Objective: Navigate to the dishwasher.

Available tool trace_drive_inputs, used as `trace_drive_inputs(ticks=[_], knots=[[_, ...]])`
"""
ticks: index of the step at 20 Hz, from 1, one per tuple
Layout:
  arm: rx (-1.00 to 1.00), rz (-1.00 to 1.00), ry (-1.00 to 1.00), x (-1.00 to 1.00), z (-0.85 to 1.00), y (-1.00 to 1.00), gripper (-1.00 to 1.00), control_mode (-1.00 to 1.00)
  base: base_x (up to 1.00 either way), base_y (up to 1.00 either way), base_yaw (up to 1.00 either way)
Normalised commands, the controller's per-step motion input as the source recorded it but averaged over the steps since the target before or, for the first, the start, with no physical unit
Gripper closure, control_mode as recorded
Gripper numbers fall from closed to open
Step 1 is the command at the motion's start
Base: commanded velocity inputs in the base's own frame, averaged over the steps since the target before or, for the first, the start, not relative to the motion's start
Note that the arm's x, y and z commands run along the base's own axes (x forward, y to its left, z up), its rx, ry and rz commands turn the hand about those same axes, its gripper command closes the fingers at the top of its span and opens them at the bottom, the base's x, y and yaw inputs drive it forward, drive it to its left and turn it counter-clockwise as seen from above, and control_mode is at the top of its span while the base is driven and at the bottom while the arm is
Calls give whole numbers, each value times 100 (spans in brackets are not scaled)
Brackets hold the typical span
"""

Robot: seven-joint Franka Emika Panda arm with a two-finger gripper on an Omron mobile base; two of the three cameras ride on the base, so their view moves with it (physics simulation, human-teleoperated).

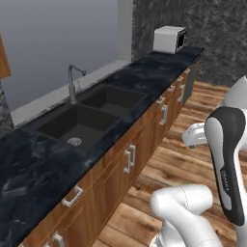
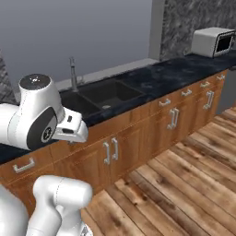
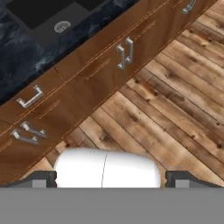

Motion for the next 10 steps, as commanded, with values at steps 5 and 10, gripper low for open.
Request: trace_drive_inputs(ticks=[5,10], knots=[[0,0,0,0,0,0,-100,100,12,-17,-84],[0,0,0,0,0,0,-100,100,91,-9,-54]])
